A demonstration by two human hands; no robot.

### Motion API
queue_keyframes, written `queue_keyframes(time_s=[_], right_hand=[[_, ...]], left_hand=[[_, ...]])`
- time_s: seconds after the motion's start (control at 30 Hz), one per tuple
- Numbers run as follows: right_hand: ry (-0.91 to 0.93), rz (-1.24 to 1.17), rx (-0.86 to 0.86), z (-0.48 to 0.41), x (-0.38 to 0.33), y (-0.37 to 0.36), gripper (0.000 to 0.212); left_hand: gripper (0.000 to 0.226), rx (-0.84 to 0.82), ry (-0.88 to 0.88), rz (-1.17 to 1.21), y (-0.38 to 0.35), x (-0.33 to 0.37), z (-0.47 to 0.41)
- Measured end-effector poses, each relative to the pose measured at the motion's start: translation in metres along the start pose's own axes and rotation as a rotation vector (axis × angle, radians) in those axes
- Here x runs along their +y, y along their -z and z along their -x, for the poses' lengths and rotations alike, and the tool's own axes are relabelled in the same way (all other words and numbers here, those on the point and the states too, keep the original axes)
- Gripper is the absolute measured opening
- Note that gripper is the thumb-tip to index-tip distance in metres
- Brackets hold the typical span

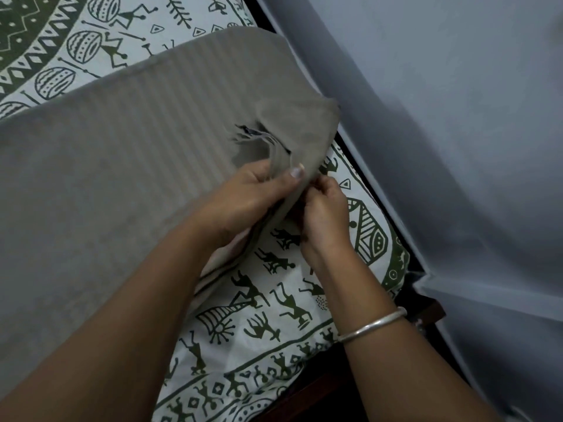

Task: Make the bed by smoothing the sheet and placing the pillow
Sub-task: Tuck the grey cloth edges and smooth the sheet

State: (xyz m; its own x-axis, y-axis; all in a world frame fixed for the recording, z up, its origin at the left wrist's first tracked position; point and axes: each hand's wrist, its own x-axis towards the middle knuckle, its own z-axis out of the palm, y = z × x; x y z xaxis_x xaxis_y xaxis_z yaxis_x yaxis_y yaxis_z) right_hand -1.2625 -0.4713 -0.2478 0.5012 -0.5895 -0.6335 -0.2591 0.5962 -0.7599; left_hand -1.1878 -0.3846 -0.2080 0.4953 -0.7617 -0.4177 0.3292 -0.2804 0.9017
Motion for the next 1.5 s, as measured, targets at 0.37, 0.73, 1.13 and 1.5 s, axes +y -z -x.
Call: queue_keyframes(time_s=[0.37, 0.73, 1.13, 1.5], right_hand=[[0.061, -0.357, -0.236, 0.032, 0.022, 0.018, 0.069], [0.021, -0.433, 0.043, 0.036, 0.026, 0.021, 0.033], [0.167, -0.065, 0.389, 0.018, 0.013, 0.036, 0.022], [0.308, 0.148, 0.520, 0.018, 0.021, 0.044, 0.030]], left_hand=[[0.036, -0.094, -0.057, -0.247, -0.015, -0.017, 0.003], [0.075, -0.164, -0.052, -0.505, -0.028, -0.019, 0.000], [0.013, 0.190, -0.257, -0.859, -0.070, -0.032, 0.002], [0.061, -0.029, -0.195, -1.189, -0.068, -0.048, 0.006]])
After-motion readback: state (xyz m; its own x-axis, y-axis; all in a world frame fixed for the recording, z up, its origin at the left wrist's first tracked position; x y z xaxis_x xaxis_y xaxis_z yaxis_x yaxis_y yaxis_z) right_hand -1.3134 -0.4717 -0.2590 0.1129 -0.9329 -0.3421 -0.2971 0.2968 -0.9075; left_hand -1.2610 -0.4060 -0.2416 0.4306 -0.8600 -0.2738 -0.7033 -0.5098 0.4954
